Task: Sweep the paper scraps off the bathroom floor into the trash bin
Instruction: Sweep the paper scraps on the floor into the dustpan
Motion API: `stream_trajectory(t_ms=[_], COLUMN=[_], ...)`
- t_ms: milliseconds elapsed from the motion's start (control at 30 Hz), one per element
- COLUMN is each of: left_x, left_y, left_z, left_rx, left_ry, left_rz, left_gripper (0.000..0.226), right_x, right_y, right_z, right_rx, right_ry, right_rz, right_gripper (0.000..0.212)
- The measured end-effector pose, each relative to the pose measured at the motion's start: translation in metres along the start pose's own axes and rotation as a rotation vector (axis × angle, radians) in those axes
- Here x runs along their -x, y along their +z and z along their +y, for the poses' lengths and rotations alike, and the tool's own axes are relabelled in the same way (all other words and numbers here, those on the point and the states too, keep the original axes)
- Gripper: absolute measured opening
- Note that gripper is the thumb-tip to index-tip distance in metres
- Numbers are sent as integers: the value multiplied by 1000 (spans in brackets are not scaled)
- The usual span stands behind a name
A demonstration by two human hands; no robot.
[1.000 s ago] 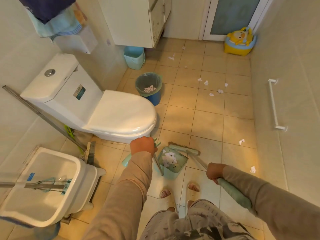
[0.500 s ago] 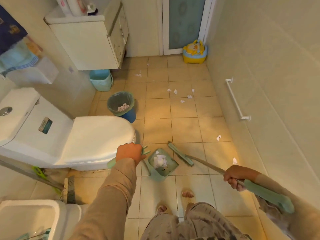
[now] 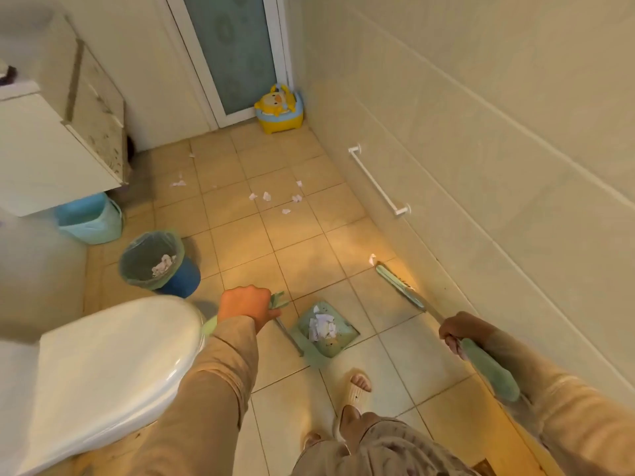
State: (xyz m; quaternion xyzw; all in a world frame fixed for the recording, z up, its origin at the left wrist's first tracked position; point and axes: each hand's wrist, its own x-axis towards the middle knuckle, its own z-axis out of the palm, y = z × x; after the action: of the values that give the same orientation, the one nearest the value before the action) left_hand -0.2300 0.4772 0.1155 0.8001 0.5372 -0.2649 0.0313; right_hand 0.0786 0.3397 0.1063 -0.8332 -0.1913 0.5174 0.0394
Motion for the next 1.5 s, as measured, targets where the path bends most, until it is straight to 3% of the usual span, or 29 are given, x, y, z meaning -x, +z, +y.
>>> stream_trajectory(t_ms=[133, 233, 467, 633, 700, 767, 833, 1167, 1333, 1433, 1500], left_x=[-33, -55, -89, -101, -104, -106, -106, -107, -104, -103, -104], left_y=[-21, -33, -56, -69, -72, -73, -72, -74, -71, -69, -67], left_z=[18, 32, 55, 77, 84, 88, 89, 81, 80, 81, 81], left_rx=[-19, -44, -45, -27, -29, -38, -44, -50, -27, -20, -15], left_ry=[54, 68, 90, 126, 142, 156, 165, 198, 202, 203, 217], left_rz=[5, 16, 19, 5, 7, 17, 30, 29, 30, 26, 24], left_gripper=[44, 44, 42, 39, 38, 36, 33, 35, 34, 32, 28], right_x=[-18, -32, -57, -57, -54, -48, -41, -31, -35, -37, -34], right_y=[-15, -18, -15, -8, -10, -19, -36, -52, -4, 27, 28], right_z=[6, -1, 1, -18, -21, -20, -18, -23, -52, -58, -55], right_rx=[-143, -120, -213, -360, -250, -50, -151, -93, 211, 425, 406], right_ry=[9, 60, 69, 178, 159, 174, 269, 262, 116, 55, 105], right_rz=[45, 100, 14, -49, -83, -262, -358, -257, -233, -179, -223], right_gripper=[36, 39, 34, 36, 38, 41, 44, 41, 59, 28, 25])
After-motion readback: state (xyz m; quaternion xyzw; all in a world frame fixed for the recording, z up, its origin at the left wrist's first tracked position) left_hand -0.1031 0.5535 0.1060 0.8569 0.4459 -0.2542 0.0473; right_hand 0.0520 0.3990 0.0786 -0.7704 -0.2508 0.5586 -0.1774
